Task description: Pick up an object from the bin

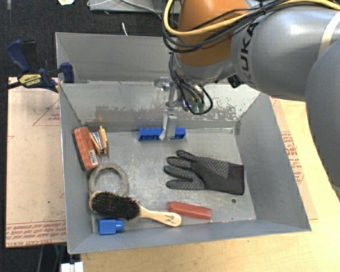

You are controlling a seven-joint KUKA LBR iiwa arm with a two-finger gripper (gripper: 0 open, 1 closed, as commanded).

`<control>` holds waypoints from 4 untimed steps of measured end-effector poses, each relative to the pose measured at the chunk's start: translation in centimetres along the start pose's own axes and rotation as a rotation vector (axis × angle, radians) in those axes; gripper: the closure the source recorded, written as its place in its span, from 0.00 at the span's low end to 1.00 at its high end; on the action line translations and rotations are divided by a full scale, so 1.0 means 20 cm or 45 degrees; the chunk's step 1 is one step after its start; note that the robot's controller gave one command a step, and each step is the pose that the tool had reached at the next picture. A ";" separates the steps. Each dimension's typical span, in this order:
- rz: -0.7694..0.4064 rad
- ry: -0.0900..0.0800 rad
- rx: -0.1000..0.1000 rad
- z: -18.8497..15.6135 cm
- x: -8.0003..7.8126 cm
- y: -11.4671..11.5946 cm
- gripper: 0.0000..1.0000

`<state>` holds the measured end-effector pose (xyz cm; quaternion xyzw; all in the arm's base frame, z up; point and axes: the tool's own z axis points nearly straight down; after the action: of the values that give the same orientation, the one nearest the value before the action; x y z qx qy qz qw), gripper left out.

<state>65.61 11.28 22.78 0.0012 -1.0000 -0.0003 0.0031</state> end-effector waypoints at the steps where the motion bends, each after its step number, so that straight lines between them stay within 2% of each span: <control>1: 0.004 -0.010 -0.001 -0.03 -0.01 0.00 0.00; 2: 0.115 -0.013 -0.003 0.44 0.00 -0.11 0.00; 3: 0.144 -0.014 -0.004 0.55 0.01 -0.16 0.00; 4: 0.341 -0.010 -0.004 0.52 0.04 -0.18 0.00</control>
Offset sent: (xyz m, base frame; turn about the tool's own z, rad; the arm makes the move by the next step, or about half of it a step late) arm -0.0027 -0.0385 -0.1578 0.1578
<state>64.72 7.60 12.42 -0.1325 -0.9912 -0.0014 -0.0008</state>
